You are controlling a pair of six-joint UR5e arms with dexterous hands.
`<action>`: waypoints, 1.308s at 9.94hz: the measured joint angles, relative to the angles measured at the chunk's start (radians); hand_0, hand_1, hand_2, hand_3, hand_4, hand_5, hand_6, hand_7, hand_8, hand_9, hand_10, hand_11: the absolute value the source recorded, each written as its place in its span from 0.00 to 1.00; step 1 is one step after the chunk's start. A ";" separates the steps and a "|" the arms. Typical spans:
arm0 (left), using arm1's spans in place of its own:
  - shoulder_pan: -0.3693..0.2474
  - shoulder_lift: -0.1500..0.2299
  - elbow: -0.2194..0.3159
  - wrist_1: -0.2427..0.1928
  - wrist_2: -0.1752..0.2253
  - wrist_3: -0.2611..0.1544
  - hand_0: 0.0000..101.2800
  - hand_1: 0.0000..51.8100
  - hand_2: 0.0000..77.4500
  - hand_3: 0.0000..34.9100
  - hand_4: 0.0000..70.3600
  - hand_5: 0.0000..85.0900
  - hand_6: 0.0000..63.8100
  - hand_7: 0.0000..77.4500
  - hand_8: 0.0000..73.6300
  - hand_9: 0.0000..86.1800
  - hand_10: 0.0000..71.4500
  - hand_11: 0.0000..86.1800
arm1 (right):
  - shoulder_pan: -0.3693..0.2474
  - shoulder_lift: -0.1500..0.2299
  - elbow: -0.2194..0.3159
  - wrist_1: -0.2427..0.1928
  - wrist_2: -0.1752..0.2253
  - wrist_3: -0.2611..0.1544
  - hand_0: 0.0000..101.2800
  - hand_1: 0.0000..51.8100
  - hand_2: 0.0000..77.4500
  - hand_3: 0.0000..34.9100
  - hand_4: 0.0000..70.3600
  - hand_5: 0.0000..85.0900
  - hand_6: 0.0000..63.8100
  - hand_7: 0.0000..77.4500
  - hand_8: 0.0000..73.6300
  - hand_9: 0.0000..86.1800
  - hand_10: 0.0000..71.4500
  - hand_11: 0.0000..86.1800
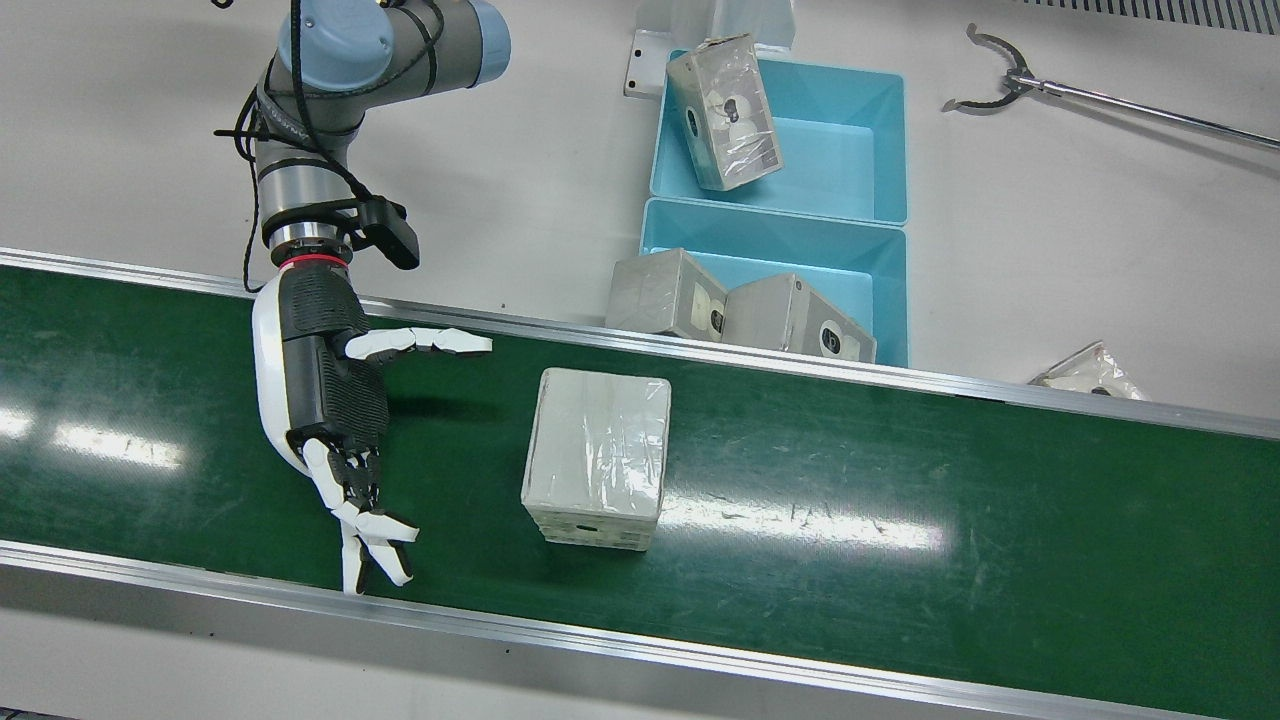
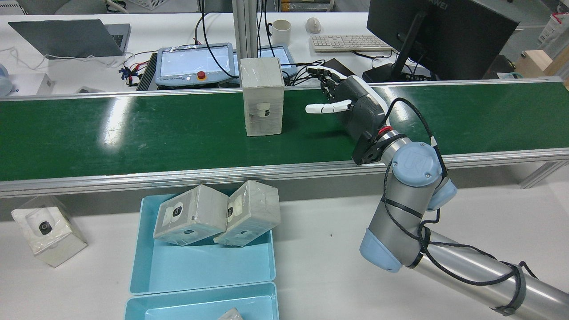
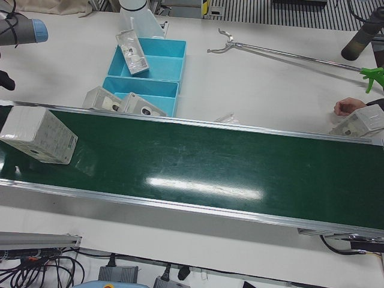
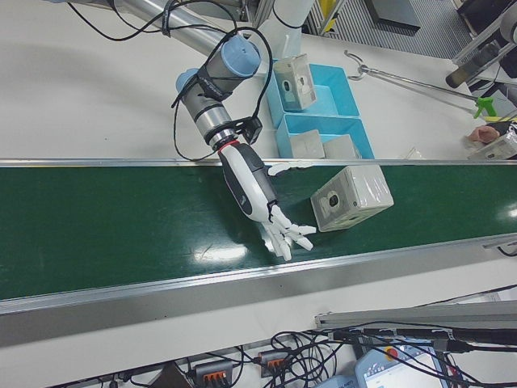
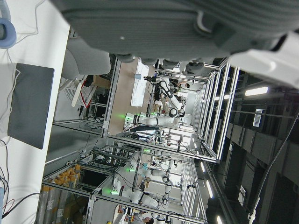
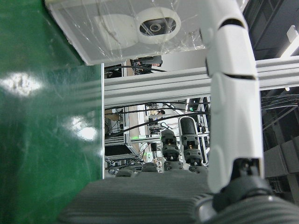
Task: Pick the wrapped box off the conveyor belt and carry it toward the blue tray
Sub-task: 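Close the right hand around the white wrapped box on the belt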
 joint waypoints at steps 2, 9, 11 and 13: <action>0.000 0.000 0.000 0.000 0.000 0.000 0.00 0.00 0.01 0.00 0.00 0.01 0.01 0.01 0.01 0.00 0.01 0.01 | 0.000 0.000 -0.002 0.000 0.000 0.001 0.49 0.34 0.18 0.00 0.12 0.31 0.07 0.08 0.00 0.04 0.00 0.01; 0.000 0.000 0.000 0.000 0.000 0.000 0.00 0.00 0.01 0.00 0.00 0.01 0.01 0.00 0.01 0.01 0.01 0.01 | 0.000 0.000 -0.004 0.000 0.000 0.000 0.49 0.34 0.18 0.00 0.14 0.31 0.07 0.08 0.00 0.04 0.00 0.01; 0.000 0.000 0.000 0.000 0.000 0.000 0.00 0.00 0.01 0.00 0.00 0.01 0.01 0.01 0.01 0.00 0.01 0.01 | 0.000 0.000 -0.006 0.000 0.000 0.000 0.49 0.34 0.18 0.00 0.14 0.31 0.08 0.08 0.00 0.04 0.00 0.01; 0.000 0.000 0.000 0.000 0.000 0.000 0.00 0.00 0.01 0.00 0.00 0.01 0.01 0.01 0.01 0.01 0.01 0.01 | 0.000 -0.001 -0.007 0.000 0.000 0.000 0.49 0.34 0.18 0.00 0.09 0.31 0.08 0.08 0.00 0.03 0.00 0.01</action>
